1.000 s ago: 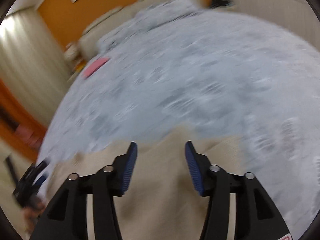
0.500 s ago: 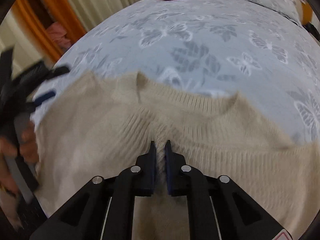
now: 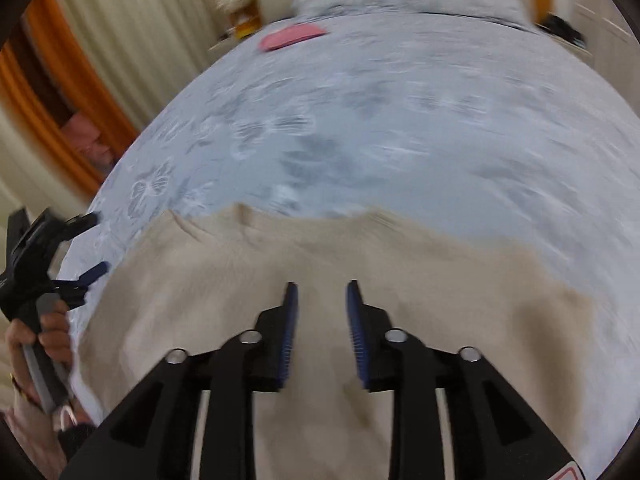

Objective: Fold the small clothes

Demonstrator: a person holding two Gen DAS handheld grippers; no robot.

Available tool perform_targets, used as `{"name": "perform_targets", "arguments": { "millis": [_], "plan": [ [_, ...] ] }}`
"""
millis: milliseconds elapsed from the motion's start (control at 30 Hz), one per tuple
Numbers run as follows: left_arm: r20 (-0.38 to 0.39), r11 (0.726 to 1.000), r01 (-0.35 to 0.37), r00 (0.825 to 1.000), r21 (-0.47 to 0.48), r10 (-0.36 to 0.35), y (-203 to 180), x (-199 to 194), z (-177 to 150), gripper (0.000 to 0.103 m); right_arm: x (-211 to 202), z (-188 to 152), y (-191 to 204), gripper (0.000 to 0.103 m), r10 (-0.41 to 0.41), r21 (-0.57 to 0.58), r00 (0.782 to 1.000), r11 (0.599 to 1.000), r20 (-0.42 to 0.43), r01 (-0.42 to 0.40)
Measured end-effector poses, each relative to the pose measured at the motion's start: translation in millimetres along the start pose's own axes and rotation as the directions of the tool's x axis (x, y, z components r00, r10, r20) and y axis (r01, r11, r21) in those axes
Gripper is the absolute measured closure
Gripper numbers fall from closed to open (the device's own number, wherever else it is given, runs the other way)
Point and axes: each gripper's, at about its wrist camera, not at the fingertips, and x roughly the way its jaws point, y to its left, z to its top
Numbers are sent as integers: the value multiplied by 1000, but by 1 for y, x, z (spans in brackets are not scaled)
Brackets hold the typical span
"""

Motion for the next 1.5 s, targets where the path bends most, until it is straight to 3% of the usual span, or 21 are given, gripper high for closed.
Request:
{"name": "perform_targets", "arguments": {
  "millis": [67,133,267,367,433,467,500,533,667,733,800,867,900,1033,1133,1167,1200,1300,1400,1467,1500],
  "plan": [
    [-73,998,44,996,40,-41,12,-27,-9,13,-27,-30,-38,56,-32,67,999,997,-20,34],
    [-197,991,79,979,108,-57,23,-52,-26,12,-47,-64,-80,49,-82,167,994,982,-77,94],
    [-363,982,111,930,150,-50,46,-71,-57,11,-63,-106,-133,41,31,376,996,926,-84,3],
    [-398,987,107,916,118,-51,58,-61,-76,12,-36,-120,-137,38,92,400,976,917,-198,-5],
    [-403,986,125,913,109,-71,53,-50,-85,29,-25,-117,-133,58,125,401,966,916,-228,-24],
    [-415,981,154,905,118,-92,48,-47,-86,54,-27,-116,-132,84,129,393,967,919,-218,-34],
    [-408,979,152,909,138,-84,42,-46,-87,66,-37,-112,-129,85,132,386,974,921,-186,-51],
    [-384,976,156,919,152,-88,36,-50,-86,87,-49,-107,-125,86,129,375,981,925,-144,-66],
    [-332,962,163,939,220,-83,11,-83,-82,92,-89,-107,-125,88,97,347,995,934,-23,-83],
    [-346,971,55,938,231,29,17,-78,-87,92,-57,-125,-139,88,49,344,988,939,-144,3],
    [-387,977,-64,912,204,140,41,-57,-93,93,-23,-142,-148,85,70,358,968,934,-243,22],
    [-410,974,-115,893,195,187,54,-44,-100,93,-27,-139,-151,80,83,373,973,928,-213,2],
    [-416,980,-101,895,169,163,55,-45,-100,92,-36,-134,-151,70,70,373,979,928,-194,8],
    [-328,952,-145,916,268,231,28,-72,-90,88,-77,-109,-153,64,-30,360,995,931,-98,63],
    [-234,927,-153,942,343,242,-8,-87,-77,57,-85,-74,-142,48,-8,338,1000,941,-14,13],
    [-214,920,-150,947,362,238,-17,-85,-70,42,-79,-58,-137,43,-2,309,1000,951,-9,5],
    [-175,905,-143,957,401,229,-39,-78,-63,35,-68,-42,-129,40,-1,277,1000,961,-13,5],
    [-121,875,-130,971,467,209,-67,-52,-48,19,-28,-3,-101,38,-38,188,999,981,-30,43],
    [-135,866,-147,962,478,238,-84,10,-40,19,8,14,-101,33,-81,144,992,985,-94,94],
    [-181,869,-159,946,468,271,-82,46,-39,19,32,11,-104,40,-81,146,986,984,-144,102],
    [-188,867,-167,940,469,283,-76,53,-41,27,40,13,-102,80,-48,146,987,987,-155,71]
  ]
}}
